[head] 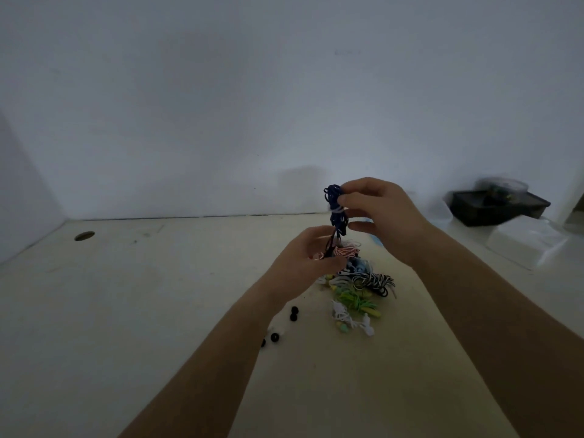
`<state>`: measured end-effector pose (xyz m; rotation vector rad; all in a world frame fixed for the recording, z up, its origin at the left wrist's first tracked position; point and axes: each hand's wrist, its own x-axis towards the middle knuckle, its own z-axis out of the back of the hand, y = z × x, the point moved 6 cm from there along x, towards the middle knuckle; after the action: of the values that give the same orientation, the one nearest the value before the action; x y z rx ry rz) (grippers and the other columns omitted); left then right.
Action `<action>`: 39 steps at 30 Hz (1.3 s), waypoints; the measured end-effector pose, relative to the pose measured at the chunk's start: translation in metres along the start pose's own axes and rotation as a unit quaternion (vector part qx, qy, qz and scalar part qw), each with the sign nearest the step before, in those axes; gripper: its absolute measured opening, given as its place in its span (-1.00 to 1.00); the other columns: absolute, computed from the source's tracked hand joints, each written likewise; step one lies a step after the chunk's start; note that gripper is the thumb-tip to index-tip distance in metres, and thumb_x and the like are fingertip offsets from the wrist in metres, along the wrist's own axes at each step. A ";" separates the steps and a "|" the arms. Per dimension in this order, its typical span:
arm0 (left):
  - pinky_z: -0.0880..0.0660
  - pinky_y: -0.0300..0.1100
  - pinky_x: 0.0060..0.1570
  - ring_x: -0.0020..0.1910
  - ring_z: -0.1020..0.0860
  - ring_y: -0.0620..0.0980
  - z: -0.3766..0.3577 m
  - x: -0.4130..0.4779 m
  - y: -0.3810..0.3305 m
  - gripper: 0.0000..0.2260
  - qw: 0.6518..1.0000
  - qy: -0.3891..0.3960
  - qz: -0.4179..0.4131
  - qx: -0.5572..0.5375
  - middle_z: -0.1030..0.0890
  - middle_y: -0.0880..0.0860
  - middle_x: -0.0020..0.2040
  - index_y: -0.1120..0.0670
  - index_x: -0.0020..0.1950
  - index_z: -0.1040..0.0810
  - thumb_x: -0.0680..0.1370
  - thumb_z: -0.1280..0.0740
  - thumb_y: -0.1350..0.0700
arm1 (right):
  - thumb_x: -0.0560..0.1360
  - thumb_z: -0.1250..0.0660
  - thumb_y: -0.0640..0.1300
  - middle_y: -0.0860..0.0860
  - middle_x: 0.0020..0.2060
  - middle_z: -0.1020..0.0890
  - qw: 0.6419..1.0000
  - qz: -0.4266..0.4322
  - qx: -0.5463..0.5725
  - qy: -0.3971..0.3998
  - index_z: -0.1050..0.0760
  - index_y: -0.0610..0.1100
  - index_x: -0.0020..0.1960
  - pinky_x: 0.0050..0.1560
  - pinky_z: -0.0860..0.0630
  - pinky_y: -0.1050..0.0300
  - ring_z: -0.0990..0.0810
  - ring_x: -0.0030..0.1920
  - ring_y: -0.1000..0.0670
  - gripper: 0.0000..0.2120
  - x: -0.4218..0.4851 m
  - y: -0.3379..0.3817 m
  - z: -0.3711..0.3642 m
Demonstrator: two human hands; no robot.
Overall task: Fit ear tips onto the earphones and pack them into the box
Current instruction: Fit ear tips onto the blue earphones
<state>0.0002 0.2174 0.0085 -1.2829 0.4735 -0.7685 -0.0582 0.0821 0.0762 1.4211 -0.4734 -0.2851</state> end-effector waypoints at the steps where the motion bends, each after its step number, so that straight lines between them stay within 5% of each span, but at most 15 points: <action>1: -0.53 -0.16 0.18 0.21 -0.60 -0.05 -0.002 -0.002 0.000 -0.61 0.999 0.006 0.007 -0.038 -0.63 0.01 0.23 0.07 0.35 -0.47 0.54 -0.43 0.21 | 0.51 -0.42 -0.23 -0.13 -0.04 -0.71 1.000 0.000 0.009 0.000 -0.61 -0.14 0.03 -0.08 -0.57 0.07 -0.65 -0.12 -0.03 -0.89 0.000 0.001 -0.002; 4: -0.59 -0.10 0.07 0.03 -0.67 0.07 -0.002 -0.013 0.003 -0.79 0.990 0.013 0.036 -0.136 -0.69 0.09 0.11 0.11 0.22 -0.57 0.59 -0.35 0.23 | 0.52 -0.41 -0.24 -0.13 -0.06 -0.71 0.999 -0.007 0.042 -0.009 -0.61 -0.11 -0.02 -0.11 -0.56 0.08 -0.65 -0.14 -0.04 -0.93 -0.002 0.004 -0.006; 8: -0.61 -0.16 -0.16 -0.14 -0.65 0.07 0.011 -0.024 0.012 -0.77 0.968 0.003 0.060 -0.244 -0.68 0.17 0.05 0.19 0.24 -0.56 0.58 -0.32 0.31 | 0.54 -0.36 -0.26 -0.17 -0.04 -0.71 0.996 -0.036 0.074 -0.026 -0.59 -0.13 -0.02 -0.05 -0.57 0.07 -0.65 -0.11 -0.07 -0.93 -0.004 -0.005 -0.004; 13: -0.63 -0.21 -0.16 -0.18 -0.67 0.05 0.017 -0.040 0.019 -0.78 0.961 -0.001 0.056 -0.270 -0.67 0.20 -0.01 0.30 0.20 -0.56 0.57 -0.29 0.39 | 0.57 -0.27 -0.31 -0.20 -0.14 -0.63 0.988 -0.095 0.121 -0.026 -0.55 -0.23 -0.01 -0.10 -0.57 0.02 -0.62 -0.15 -0.18 -0.91 -0.015 -0.023 -0.009; 19: -0.60 -0.18 -0.03 -0.05 -0.68 0.06 0.015 -0.061 0.032 -0.80 0.981 0.001 0.082 -0.176 -0.71 0.14 0.02 0.18 0.12 -0.63 0.53 -0.37 0.37 | 0.55 -0.30 -0.30 -0.29 -0.09 -0.60 0.991 -0.134 0.033 0.004 -0.57 -0.29 -0.02 -0.18 -0.59 0.00 -0.62 -0.20 -0.19 -0.92 -0.037 -0.050 -0.015; 23: -0.60 -0.11 0.06 0.02 -0.69 0.10 0.020 -0.072 0.033 -0.79 0.984 -0.025 0.099 -0.146 -0.72 0.13 0.02 0.14 0.05 -0.66 0.48 -0.42 0.38 | 0.52 -0.38 -0.22 -0.28 -0.02 -0.66 0.988 -0.139 -0.059 0.027 -0.64 -0.22 -0.03 0.08 -0.64 -0.17 -0.69 -0.12 -0.19 -0.91 -0.049 -0.064 -0.015; 28: -0.55 -0.35 -0.19 -0.10 -0.69 -0.02 0.033 -0.080 0.026 -0.84 0.992 -0.097 0.079 -0.021 -0.73 -0.01 -0.10 0.06 -0.03 -0.73 0.44 -0.52 0.26 | 0.54 -0.36 -0.18 -0.20 -0.18 -0.67 0.978 -0.124 -0.147 0.075 -0.62 -0.25 -0.05 0.00 -0.66 -0.07 -0.68 -0.28 -0.08 -0.87 -0.064 -0.070 -0.022; 32: -0.58 -0.29 -0.03 -0.12 -0.66 -0.18 0.041 -0.076 0.022 -0.80 0.987 -0.121 0.027 0.098 -0.71 -0.11 -0.13 -0.03 -0.04 -0.73 0.42 -0.54 0.23 | 0.55 -0.34 -0.17 -0.11 -0.36 -0.68 0.951 -0.100 -0.270 0.109 -0.61 -0.24 -0.13 -0.28 -0.58 0.16 -0.60 -0.43 0.04 -0.83 -0.072 -0.075 -0.032; 39: -0.58 -0.36 -0.17 -0.24 -0.66 -0.19 0.040 -0.061 0.017 -0.76 0.973 -0.123 -0.018 0.197 -0.70 -0.09 -0.16 0.02 -0.02 -0.67 0.38 -0.55 0.26 | 0.50 -0.33 -0.01 0.06 -0.33 -0.63 0.859 -0.010 -0.501 0.102 -0.58 0.01 -0.23 -0.24 -0.50 0.16 -0.58 -0.28 0.08 -0.84 -0.070 -0.072 -0.041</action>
<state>-0.0085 0.2910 -0.0039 -0.9979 0.0887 -0.6817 -0.0929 0.1407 -0.0079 0.4176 -0.0800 -0.3244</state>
